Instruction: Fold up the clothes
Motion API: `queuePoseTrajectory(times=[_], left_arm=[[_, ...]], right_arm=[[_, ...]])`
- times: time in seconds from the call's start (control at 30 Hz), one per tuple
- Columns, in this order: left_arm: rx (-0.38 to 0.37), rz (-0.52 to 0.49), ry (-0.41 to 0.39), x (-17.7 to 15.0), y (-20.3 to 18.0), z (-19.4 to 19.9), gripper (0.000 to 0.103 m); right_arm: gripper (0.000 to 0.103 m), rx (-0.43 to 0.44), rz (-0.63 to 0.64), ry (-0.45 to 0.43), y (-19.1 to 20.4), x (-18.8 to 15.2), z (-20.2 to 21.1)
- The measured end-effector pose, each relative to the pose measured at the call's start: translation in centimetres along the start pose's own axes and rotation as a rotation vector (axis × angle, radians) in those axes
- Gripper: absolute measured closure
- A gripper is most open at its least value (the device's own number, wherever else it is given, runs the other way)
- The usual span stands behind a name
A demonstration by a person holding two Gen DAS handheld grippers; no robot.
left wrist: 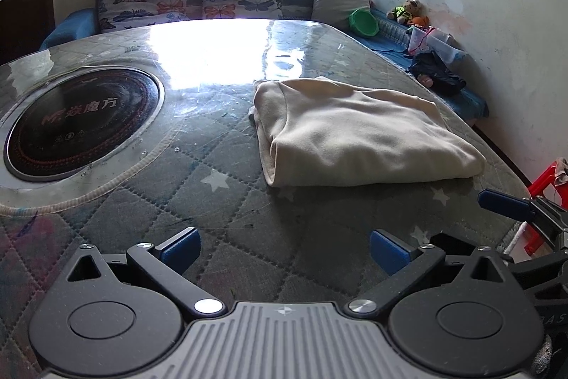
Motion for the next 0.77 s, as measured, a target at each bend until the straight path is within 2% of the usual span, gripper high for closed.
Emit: queuePoseTrajectory(times=[0.37, 0.77], left_arm=[[0.027, -0.019, 0.013, 0.03, -0.08, -0.46, 0.000], [0.020, -0.028, 0.021, -0.53, -0.70, -0.62, 0.000]], right_arm=[[0.000, -0.018, 0.021, 0.001, 0.07, 0.23, -0.14], [0.000, -0.038, 0.000, 0.009, -0.21, -0.26, -0.21]])
Point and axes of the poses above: each gripper's, at about its wrist camera, not at the fingertips, and z roughly against the way its jaws point, y to its left, x to its top, the point moved 6 cm from there along -z, roughly the way its jaws point, and after that the axes turned 4 degrees about z, right-handed, at the moved point
